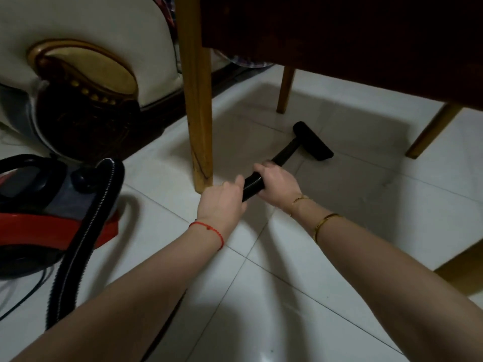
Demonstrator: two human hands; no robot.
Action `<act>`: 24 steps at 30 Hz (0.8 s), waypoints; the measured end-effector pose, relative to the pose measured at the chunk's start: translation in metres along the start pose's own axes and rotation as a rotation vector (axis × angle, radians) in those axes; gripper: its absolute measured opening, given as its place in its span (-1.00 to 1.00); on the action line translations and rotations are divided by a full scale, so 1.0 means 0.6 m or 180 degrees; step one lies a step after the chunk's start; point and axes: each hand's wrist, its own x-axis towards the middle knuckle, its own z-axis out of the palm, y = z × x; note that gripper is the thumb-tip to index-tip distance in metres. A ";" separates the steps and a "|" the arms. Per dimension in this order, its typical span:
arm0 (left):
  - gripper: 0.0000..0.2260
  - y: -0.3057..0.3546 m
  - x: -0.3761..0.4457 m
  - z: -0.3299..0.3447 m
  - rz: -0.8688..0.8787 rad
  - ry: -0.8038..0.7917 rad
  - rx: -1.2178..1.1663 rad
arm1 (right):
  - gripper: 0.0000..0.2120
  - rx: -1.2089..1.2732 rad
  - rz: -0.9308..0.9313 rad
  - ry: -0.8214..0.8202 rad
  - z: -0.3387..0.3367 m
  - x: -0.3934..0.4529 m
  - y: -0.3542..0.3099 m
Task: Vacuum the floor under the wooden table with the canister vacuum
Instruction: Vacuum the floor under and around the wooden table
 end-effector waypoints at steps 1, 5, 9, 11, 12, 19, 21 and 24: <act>-0.77 0.014 0.016 0.005 0.0045 0.0003 -0.0019 | -0.86 0.0018 0.0092 -0.0045 -0.002 0.003 0.023; -0.75 0.078 0.076 0.017 0.0256 -0.0061 -0.0068 | -0.84 0.0034 0.0421 -0.0129 -0.015 0.005 0.109; -0.74 0.143 0.126 0.024 0.0327 -0.0091 -0.0130 | -0.86 0.0007 0.0727 -0.0143 -0.029 -0.004 0.185; -0.73 0.171 0.143 0.028 0.0391 -0.0091 -0.0197 | -0.90 -0.0071 0.0767 -0.0069 -0.036 -0.013 0.216; -0.73 0.183 0.148 0.029 0.0441 -0.0097 -0.0228 | -0.91 -0.0130 0.0796 -0.0051 -0.040 -0.018 0.228; -0.74 0.204 0.158 0.027 0.0584 -0.0054 -0.0333 | -0.87 -0.0093 0.0782 -0.0103 -0.061 -0.030 0.250; -0.75 0.195 0.154 0.022 0.0527 -0.0047 -0.0391 | -0.88 -0.0068 0.0697 -0.0093 -0.064 -0.027 0.240; -0.74 0.174 0.141 0.013 0.0451 -0.0044 -0.0434 | -0.90 0.0012 0.0594 -0.0123 -0.066 -0.019 0.215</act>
